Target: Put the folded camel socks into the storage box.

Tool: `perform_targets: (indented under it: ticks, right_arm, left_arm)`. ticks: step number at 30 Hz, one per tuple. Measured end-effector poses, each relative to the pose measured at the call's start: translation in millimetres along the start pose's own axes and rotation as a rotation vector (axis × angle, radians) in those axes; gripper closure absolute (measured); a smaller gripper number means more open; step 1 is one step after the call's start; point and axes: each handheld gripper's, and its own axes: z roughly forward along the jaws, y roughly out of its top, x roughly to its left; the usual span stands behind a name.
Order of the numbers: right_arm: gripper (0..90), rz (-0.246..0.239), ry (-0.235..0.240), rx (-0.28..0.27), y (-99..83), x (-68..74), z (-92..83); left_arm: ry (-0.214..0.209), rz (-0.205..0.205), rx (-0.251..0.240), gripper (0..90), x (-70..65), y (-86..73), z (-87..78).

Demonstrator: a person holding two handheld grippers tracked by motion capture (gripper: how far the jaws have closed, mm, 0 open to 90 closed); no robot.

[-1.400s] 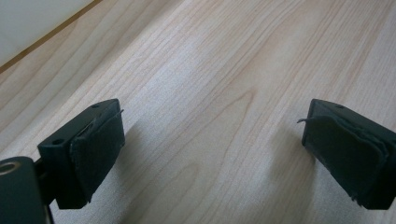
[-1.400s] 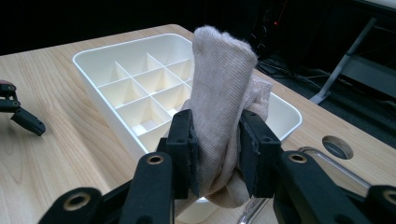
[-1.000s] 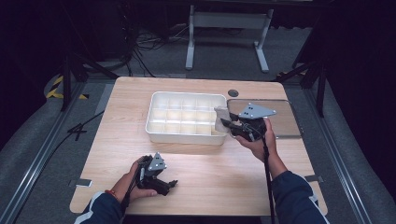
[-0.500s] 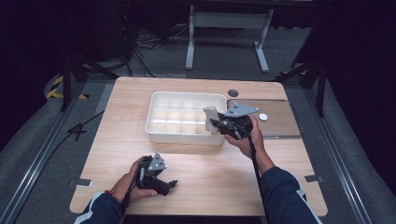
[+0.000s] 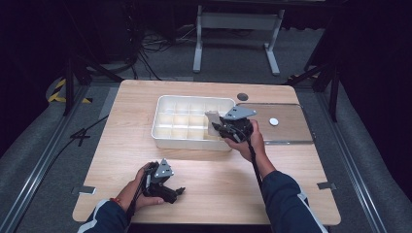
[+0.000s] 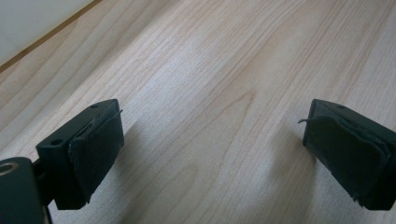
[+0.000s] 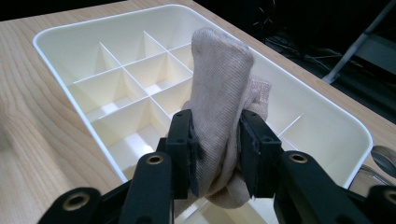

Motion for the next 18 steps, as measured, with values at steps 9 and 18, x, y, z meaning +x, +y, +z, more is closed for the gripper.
perform_targets:
  ticks: [9,18]
  right_arm:
    - [67.3,-0.004,-0.038,0.049,-2.3,3.9,16.2]
    - [66.4,0.019,-0.026,0.095,-11.4,6.1,29.7]
  left_arm:
    - [0.000,-0.004,-0.007,5.5,-0.5,-0.1,0.4]
    - [0.000,-0.004,-0.007,5.5,-0.5,-0.1,0.5]
